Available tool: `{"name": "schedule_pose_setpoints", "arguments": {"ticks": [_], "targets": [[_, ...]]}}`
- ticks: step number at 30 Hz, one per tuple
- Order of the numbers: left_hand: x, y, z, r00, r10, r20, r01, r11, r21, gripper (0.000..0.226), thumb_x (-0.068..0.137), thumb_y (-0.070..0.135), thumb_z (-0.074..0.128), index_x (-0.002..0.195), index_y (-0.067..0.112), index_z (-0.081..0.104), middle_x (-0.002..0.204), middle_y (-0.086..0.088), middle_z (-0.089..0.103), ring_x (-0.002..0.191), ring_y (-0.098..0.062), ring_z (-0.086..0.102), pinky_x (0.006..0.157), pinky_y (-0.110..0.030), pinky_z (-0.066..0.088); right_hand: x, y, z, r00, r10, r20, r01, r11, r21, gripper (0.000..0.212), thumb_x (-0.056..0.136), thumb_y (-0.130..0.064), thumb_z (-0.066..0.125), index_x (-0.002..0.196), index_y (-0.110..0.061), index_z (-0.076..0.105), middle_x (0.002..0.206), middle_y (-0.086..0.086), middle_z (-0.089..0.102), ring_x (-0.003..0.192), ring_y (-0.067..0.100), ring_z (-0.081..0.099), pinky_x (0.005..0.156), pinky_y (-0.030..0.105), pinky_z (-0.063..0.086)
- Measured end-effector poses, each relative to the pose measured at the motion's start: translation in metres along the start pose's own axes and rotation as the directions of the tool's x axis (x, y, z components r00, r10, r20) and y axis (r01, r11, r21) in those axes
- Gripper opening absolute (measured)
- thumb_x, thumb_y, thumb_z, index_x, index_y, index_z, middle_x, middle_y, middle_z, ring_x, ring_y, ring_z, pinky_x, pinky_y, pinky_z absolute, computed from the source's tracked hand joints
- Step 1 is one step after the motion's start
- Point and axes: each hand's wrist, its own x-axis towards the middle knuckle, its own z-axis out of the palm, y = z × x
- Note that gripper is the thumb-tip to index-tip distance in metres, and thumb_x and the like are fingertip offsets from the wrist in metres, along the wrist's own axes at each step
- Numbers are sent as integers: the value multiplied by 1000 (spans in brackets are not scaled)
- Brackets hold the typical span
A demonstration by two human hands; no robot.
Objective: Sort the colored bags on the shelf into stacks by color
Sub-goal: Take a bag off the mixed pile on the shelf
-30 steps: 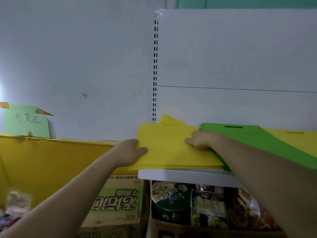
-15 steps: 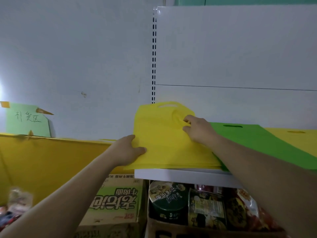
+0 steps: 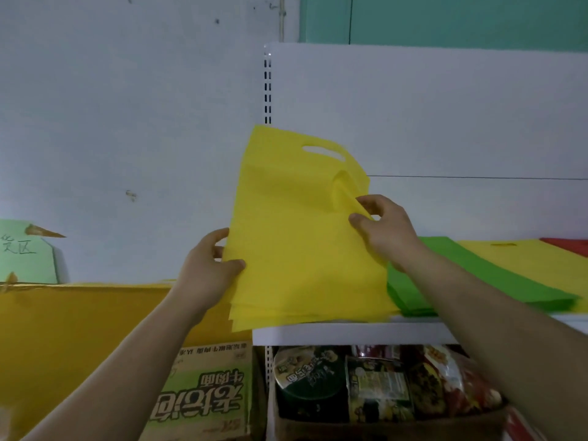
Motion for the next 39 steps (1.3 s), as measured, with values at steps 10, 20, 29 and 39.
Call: {"name": "schedule_pose_setpoints", "arguments": {"ticks": [10, 20, 29, 39], "targets": [[-25, 28, 17, 966, 256, 29, -252, 961, -115, 55, 91, 6, 58, 132, 39, 42, 92, 13, 63, 77, -9, 64, 67, -39, 54, -44, -21, -61, 918, 116, -379, -46, 981, 189, 71, 77, -9, 74, 134, -34, 39, 120, 3, 58, 103, 22, 61, 88, 46, 53], [-67, 63, 106, 916, 358, 183, -284, 898, -335, 54, 92, 1, 54, 131, 36, 42, 99, 12, 62, 71, 10, 62, 50, -10, 47, -109, -24, -180, 826, -25, -562, 12, 1000, -28, 52, 85, -4, 63, 131, -24, 49, 121, -6, 51, 109, 10, 49, 84, 22, 44], [-134, 101, 250, 848, 407, 339, -242, 867, -436, 53, 93, -3, 50, 137, 26, 40, 112, -2, 57, 91, -7, 63, 54, -9, 48, -163, 16, -328, 800, 83, -594, -145, 988, -58, 63, 90, -6, 60, 145, -23, 36, 144, -6, 40, 111, 5, 43, 86, 19, 39], [-164, 123, 375, 822, 391, 415, -237, 897, -374, 54, 93, 1, 52, 131, 38, 39, 132, -14, 51, 112, -29, 56, 73, -31, 50, -176, 66, -440, 779, 139, -611, -252, 962, -103, 66, 89, -7, 59, 147, -26, 35, 146, -5, 40, 103, 12, 57, 87, 26, 46]]}}
